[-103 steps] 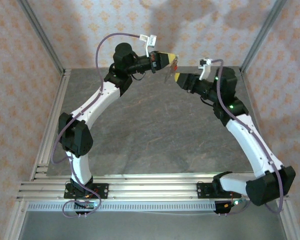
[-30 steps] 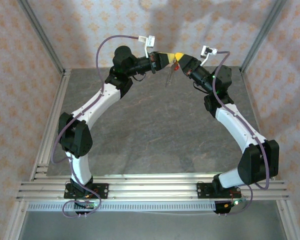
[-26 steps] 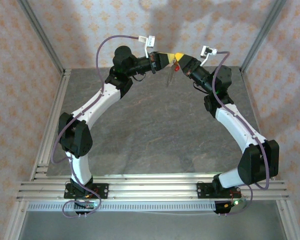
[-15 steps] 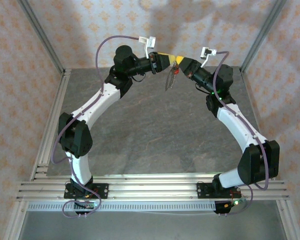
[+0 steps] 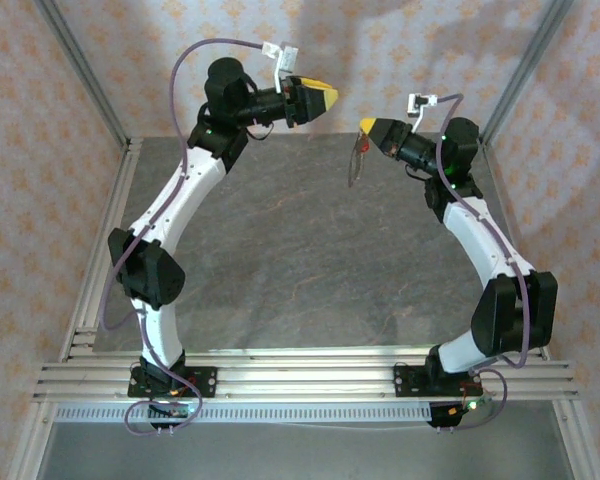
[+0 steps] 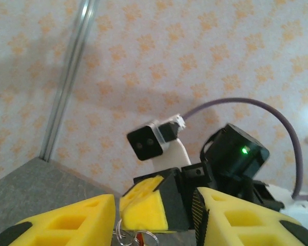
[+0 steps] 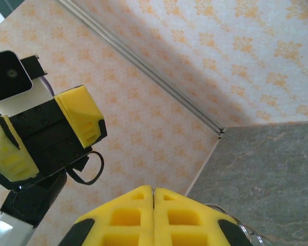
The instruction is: Put the keys on the keyring
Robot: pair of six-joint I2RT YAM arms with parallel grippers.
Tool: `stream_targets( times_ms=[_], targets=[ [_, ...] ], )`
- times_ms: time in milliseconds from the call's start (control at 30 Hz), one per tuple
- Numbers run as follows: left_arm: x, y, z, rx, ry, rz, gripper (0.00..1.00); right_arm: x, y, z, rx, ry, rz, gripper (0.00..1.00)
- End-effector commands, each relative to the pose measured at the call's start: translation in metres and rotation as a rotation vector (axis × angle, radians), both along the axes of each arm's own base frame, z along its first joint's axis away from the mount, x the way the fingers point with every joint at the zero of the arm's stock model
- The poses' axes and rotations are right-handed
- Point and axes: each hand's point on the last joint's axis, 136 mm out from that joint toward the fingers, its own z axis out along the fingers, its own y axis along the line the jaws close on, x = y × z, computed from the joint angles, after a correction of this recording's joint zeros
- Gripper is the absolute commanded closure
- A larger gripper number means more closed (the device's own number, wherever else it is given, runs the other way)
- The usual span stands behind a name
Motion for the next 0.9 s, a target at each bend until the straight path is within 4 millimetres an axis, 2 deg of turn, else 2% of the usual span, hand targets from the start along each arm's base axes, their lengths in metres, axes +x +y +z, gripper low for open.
stream_targets(
  times_ms=[0, 200, 467, 867],
  targets=[
    [-0.011, -0.01, -0.034, 0.123, 0.045, -0.138, 0.57, -0.015, 0.008, 0.019, -0.04, -0.088, 0.104, 1.0],
    [-0.024, -0.011, -0.046, 0.208, 0.058, -0.231, 0.63, -0.012, 0.012, 0.018, -0.052, -0.081, 0.145, 1.0],
    [-0.018, -0.015, -0.057, 0.219, 0.079, -0.232, 0.69, -0.012, 0.013, 0.016, -0.05, -0.074, 0.15, 1.0],
    [-0.013, -0.028, -0.065, 0.214, 0.097, -0.236, 0.69, -0.012, 0.013, 0.018, -0.039, -0.074, 0.149, 1.0]
  ],
)
